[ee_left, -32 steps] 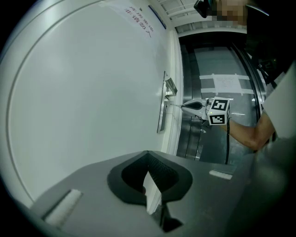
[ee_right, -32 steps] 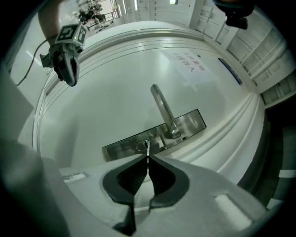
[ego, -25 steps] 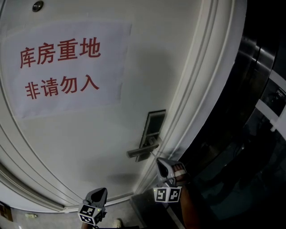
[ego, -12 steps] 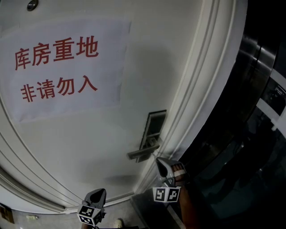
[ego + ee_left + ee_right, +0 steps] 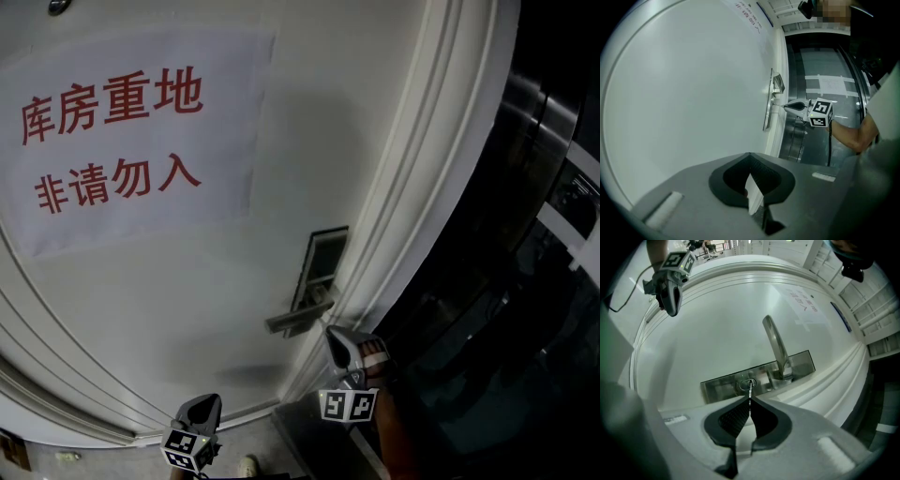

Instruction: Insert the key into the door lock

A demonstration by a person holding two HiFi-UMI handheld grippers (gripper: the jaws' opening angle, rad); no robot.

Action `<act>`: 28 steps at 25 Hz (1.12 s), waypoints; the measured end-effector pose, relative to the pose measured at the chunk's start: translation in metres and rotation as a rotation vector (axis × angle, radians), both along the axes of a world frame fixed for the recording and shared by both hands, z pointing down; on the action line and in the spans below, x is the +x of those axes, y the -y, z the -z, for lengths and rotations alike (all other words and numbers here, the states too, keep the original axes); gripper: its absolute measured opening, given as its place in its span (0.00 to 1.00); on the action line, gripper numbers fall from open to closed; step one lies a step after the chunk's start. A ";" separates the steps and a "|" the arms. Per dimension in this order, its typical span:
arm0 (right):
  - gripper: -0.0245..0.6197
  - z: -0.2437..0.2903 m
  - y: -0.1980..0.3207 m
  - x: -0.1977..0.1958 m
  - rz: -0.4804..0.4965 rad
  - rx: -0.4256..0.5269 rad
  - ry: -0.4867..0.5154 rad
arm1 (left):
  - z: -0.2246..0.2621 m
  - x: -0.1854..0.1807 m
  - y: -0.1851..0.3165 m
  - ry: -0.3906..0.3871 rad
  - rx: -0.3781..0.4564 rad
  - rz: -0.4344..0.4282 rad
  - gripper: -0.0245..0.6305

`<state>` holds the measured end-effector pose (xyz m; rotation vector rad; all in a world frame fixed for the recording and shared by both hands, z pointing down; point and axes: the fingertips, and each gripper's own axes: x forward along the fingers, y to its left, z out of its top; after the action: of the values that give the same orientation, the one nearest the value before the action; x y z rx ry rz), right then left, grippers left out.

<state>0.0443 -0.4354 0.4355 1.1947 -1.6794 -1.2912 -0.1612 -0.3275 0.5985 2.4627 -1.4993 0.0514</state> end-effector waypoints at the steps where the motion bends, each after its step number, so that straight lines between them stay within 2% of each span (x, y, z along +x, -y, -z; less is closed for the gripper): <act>1: 0.06 0.000 0.001 0.000 -0.002 0.002 -0.005 | 0.000 -0.001 0.000 -0.001 0.000 0.001 0.04; 10: 0.05 -0.001 0.007 -0.003 -0.027 -0.001 -0.040 | -0.001 -0.009 -0.001 -0.016 0.003 0.022 0.04; 17: 0.05 0.000 0.007 -0.005 -0.078 0.009 -0.119 | -0.005 -0.012 -0.003 -0.024 -0.008 0.020 0.04; 28: 0.06 0.001 0.007 -0.009 -0.103 0.010 -0.122 | -0.006 -0.016 -0.006 -0.029 -0.001 0.024 0.04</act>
<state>0.0356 -0.4424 0.4343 1.1681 -1.5069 -1.2838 -0.1771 -0.3219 0.6042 2.4337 -1.5156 0.0127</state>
